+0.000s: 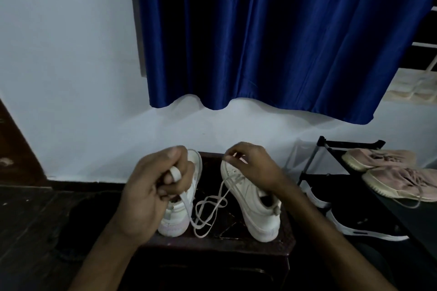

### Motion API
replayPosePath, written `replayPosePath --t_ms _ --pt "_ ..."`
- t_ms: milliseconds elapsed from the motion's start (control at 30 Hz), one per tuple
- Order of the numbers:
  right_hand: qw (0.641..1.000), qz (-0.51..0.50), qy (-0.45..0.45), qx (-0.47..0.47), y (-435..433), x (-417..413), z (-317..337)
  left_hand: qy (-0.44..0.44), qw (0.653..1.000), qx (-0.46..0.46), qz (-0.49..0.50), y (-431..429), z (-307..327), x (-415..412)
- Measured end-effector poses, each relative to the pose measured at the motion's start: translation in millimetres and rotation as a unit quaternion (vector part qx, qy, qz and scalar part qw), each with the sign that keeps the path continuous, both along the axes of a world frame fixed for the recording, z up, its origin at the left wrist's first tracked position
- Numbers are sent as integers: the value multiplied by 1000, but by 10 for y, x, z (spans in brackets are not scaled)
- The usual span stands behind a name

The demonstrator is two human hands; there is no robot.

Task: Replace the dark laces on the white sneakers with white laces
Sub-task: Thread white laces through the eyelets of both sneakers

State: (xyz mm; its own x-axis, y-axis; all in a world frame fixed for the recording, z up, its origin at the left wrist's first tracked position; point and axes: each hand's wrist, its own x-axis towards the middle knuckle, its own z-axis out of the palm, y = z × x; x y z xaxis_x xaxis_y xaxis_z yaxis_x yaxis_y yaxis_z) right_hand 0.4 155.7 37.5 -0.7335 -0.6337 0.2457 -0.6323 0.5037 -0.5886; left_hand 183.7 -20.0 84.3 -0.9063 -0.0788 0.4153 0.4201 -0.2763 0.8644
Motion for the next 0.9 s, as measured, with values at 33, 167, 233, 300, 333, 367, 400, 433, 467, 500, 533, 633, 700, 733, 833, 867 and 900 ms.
replayPosePath --t_ms 33,167,233,300,333,367,400,433,467,500,533,633,700,733,833,867,900 --pt "998 34 21 55 -136 2 22 -2 1000 -19 13 25 -20 -22" --pt "949 148 49 273 -581 155 -95 -15 997 -33 69 55 -131 -78" --pt "928 152 41 338 -669 262 -197 -15 997 -10 74 58 -157 -62" --pt "916 128 52 376 -694 340 -289 -13 997 0 80 71 -189 -58" --pt "912 122 60 387 -705 374 -328 -18 997 4 81 81 -205 -61" --pt "910 122 60 392 -715 395 -373 -22 996 8 84 87 -220 -62" --pt "911 125 55 390 -722 418 -396 -25 996 9 85 98 -228 -72" --pt "912 129 50 385 -729 424 -416 -23 996 6 85 109 -230 -83" --pt "914 131 47 381 -736 426 -415 -15 996 2 85 116 -234 -95" --pt "917 128 51 375 -747 409 -413 -9 996 -3 84 124 -233 -104" --pt "922 121 57 364 -752 370 -391 -3 997 -9 83 135 -232 -117" --pt "952 72 52 292 -732 132 -209 6 996 -30 82 159 -245 -168" --pt "974 16 37 221 -687 -71 42 7 996 -51 76 170 -284 -236" --pt "984 -13 21 175 -656 -155 193 -1 996 -59 73 176 -306 -274" --pt "996 -62 24 61 -556 -358 642 -15 984 -156 81 206 -377 -446" --pt "996 -70 42 27 -523 -398 782 -13 970 -224 96 219 -400 -522" --pt "995 -77 57 -11 -497 -428 908 -11 949 -295 111 228 -426 -605"
